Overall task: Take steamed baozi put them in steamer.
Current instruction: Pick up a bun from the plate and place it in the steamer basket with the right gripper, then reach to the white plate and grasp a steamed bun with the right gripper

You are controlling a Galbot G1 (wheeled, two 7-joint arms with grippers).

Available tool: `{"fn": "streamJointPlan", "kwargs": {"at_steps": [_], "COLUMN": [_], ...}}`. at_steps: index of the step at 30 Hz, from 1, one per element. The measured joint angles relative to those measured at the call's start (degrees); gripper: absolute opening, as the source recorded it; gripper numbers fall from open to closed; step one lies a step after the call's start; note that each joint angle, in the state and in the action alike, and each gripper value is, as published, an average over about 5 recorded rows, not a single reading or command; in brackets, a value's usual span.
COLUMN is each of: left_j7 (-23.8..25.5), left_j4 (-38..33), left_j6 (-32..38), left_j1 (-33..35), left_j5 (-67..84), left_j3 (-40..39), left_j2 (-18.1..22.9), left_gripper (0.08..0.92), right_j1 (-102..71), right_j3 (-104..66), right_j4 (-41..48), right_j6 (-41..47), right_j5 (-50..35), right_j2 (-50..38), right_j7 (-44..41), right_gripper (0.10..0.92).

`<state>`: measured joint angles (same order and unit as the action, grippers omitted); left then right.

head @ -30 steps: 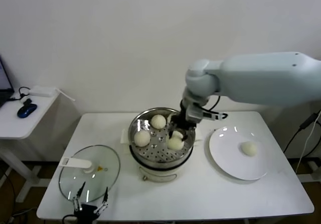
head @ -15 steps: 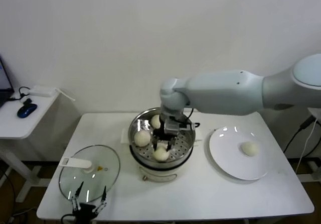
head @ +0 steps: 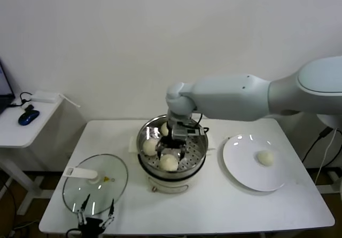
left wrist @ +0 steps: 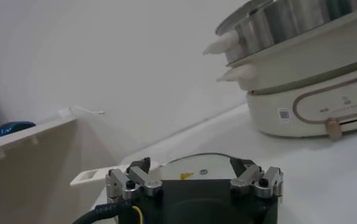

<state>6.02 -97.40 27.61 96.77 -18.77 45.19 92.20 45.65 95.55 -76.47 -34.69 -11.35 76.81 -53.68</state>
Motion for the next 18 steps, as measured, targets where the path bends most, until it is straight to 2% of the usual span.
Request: {"fn": "streamJointPlan", "kwargs": {"at_steps": [8, 18], "left_j7": [0.02, 0.16], "left_j4": [-0.13, -0.17], "left_j6": [0.03, 0.06], "left_j1": [0.49, 0.41], "left_j5": [-0.34, -0.78], "left_j3": [-0.09, -0.59], "left_j2": [0.00, -0.35], "left_gripper": [0.823, 0.823], "right_j1": [6.60, 11.32], "right_j3": [5.76, 16.17], "right_j4": [1.45, 0.61], "right_j6": [1.26, 17.78], "right_j5": [-7.44, -19.34], "right_j2": [-2.42, -11.51], "right_j7": [-2.77, -2.71], "right_gripper": [0.823, 0.823]}}
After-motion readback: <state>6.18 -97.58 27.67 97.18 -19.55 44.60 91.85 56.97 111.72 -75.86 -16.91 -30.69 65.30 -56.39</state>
